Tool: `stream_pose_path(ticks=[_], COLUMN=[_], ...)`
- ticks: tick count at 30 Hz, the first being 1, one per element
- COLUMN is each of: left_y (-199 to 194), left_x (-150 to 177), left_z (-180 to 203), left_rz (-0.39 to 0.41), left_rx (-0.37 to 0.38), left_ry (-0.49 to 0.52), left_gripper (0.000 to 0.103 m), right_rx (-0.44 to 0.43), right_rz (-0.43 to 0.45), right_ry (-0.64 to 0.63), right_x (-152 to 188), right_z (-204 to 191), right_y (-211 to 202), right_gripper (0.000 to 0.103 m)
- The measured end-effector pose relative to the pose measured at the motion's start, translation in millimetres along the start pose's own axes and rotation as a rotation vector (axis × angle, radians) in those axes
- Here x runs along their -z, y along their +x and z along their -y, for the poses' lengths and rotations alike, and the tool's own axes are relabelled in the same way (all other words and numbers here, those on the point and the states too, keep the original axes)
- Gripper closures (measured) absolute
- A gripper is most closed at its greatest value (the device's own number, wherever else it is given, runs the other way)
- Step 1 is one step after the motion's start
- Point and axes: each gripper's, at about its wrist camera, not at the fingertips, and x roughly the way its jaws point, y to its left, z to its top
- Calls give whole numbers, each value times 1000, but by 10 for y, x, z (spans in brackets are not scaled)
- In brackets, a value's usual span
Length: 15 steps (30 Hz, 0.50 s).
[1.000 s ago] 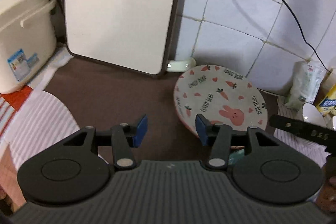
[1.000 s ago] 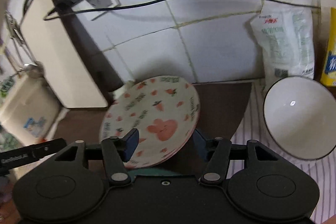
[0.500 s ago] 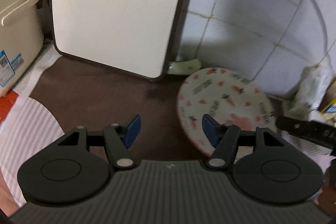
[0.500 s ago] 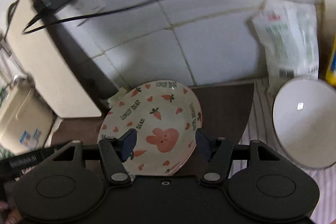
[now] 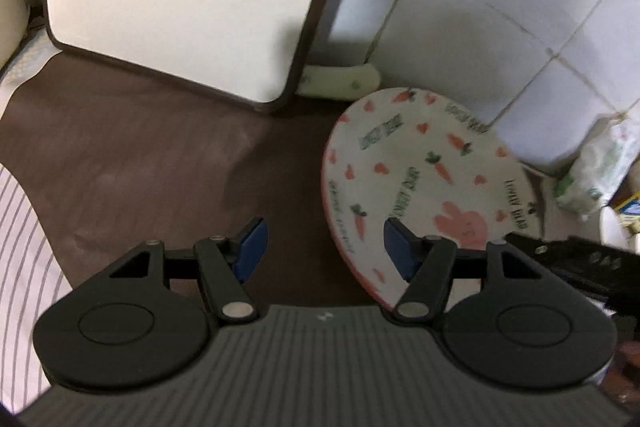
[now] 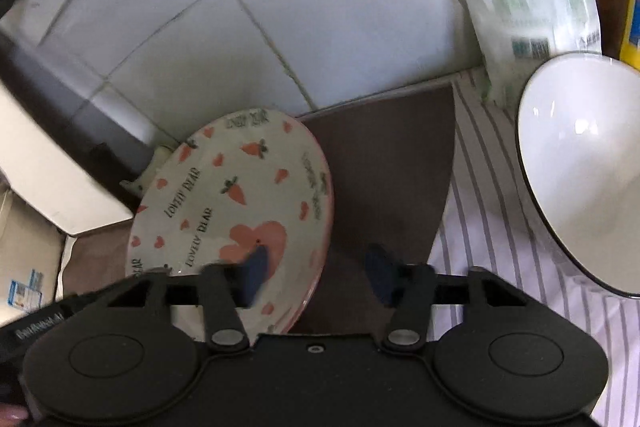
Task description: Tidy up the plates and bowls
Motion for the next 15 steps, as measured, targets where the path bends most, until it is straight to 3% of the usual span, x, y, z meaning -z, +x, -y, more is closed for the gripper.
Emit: stream_pose_path(ticks=[4, 8, 9, 12, 15], left_y=[110, 154, 162, 211, 236], left_x=[-5, 12, 20, 50, 94], left_z=[-50, -46, -77, -180, -196], left_rz=[-9, -1, -1, -7, -2], left_rx=[5, 35, 61, 129, 159], left_ry=[-15, -23, -51, -139, -168], left_gripper=[46, 66, 80, 86, 92], right_rx=[-30, -47, -59, -102, -120], right_rz=[-32, -15, -16, -14, -30], right_ry=[-26, -26, -12, 64, 68], right_x=[9, 15, 1, -65, -103], right_z=[-8, -9, 16, 165, 182], right_y=[62, 92, 99, 129, 134], right_gripper=[81, 83, 83, 91, 91])
